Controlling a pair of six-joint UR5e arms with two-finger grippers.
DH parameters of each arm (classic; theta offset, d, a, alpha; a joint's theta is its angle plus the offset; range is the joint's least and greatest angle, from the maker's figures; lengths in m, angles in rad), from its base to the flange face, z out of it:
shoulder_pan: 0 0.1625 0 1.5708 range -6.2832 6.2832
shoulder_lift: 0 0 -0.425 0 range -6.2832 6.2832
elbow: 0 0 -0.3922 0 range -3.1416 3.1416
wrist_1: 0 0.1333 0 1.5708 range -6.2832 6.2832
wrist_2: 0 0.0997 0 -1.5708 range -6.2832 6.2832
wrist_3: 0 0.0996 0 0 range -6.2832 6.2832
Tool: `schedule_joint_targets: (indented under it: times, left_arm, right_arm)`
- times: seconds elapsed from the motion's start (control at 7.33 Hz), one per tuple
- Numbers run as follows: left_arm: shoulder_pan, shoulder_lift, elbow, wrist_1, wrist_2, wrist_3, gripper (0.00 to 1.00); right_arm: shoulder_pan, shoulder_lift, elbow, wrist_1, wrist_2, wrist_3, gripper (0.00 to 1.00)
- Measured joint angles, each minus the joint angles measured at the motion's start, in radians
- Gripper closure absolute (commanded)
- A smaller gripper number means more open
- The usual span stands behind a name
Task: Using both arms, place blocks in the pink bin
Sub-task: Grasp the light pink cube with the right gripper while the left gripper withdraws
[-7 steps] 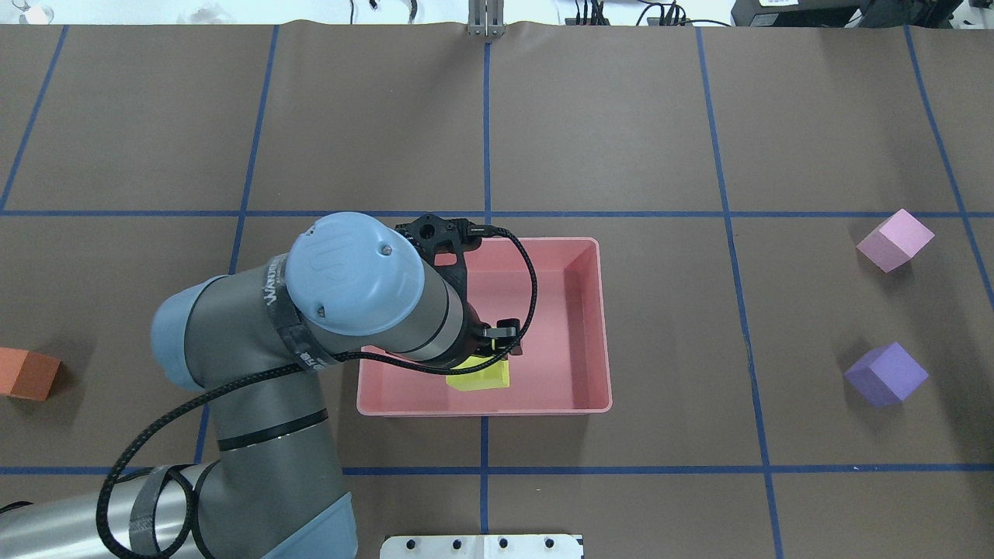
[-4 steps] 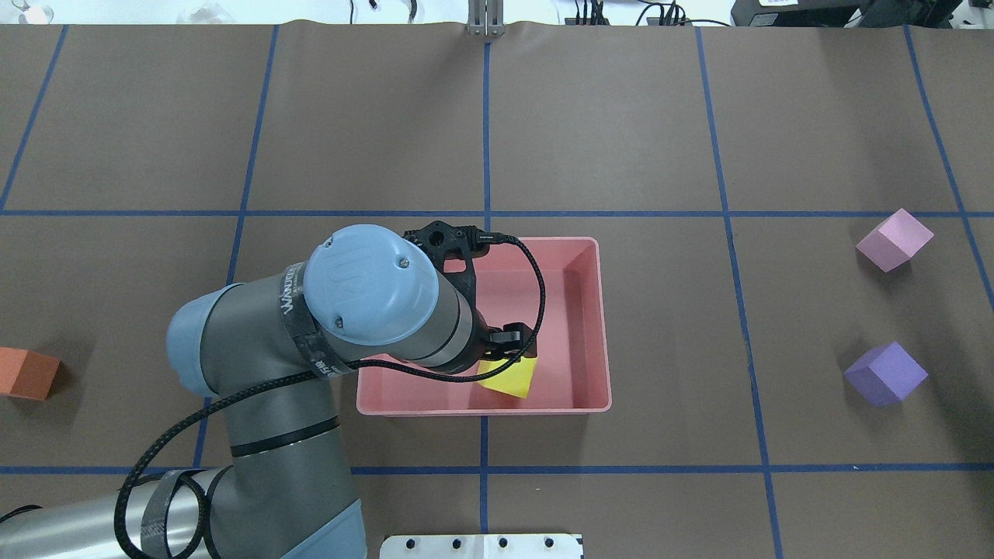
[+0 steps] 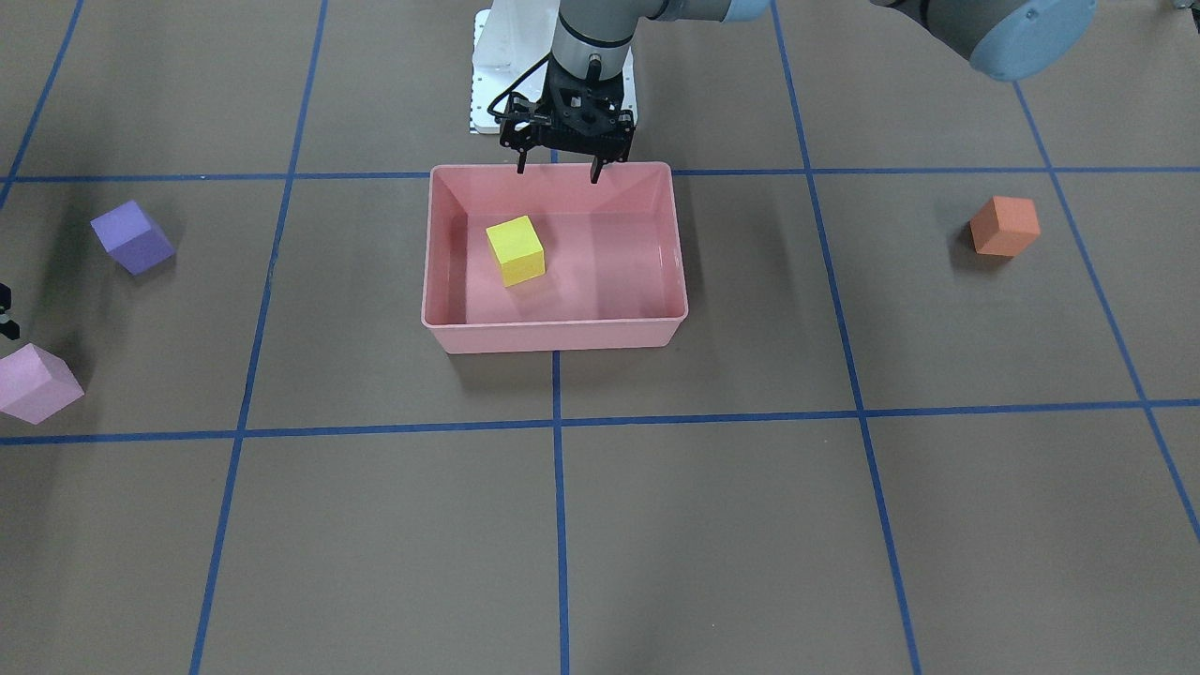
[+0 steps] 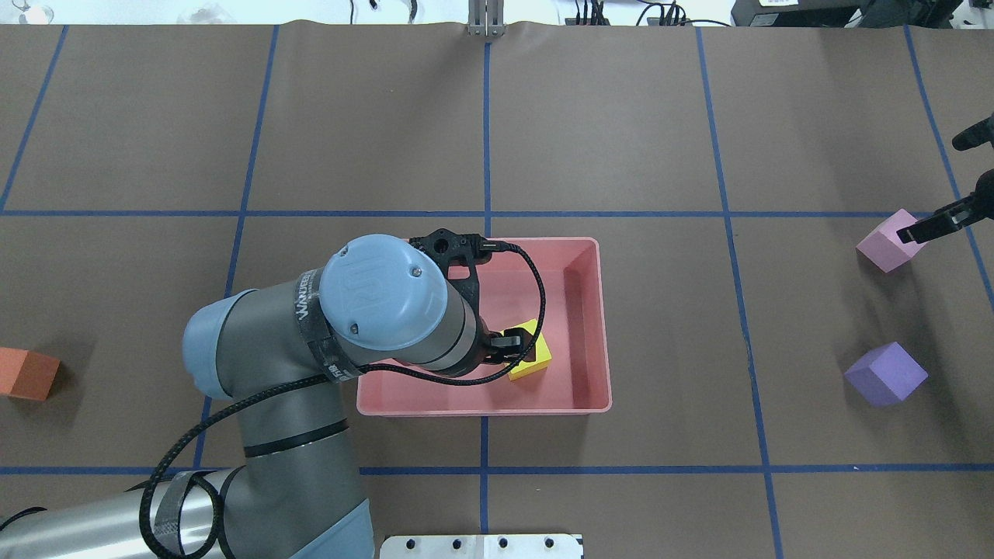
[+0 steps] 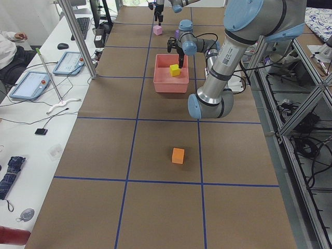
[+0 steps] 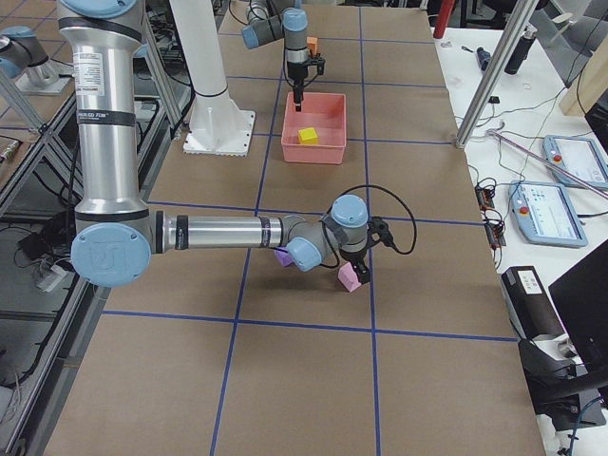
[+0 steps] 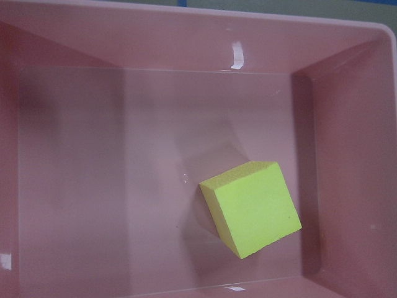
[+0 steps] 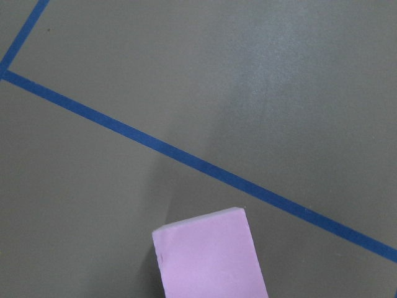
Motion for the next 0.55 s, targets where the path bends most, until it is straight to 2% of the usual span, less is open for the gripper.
schedule_joint_targets:
  times: [0.27, 0.41, 0.55]
  left_arm:
    - [0.000, 0.000, 0.003, -0.001, 0.001, 0.000, 0.00]
    - [0.000, 0.000, 0.003, -0.001, 0.001, 0.000, 0.00]
    - [0.000, 0.000, 0.003, -0.001, 0.001, 0.000, 0.00]
  right_arm:
    - [-0.035, 0.011, -0.027, 0.002, -0.017, 0.002, 0.00]
    - [-0.058, 0.018, -0.046, 0.003, -0.033, 0.005, 0.29]
    - [-0.072, 0.032, -0.069, 0.003, -0.047, 0.008, 0.64]
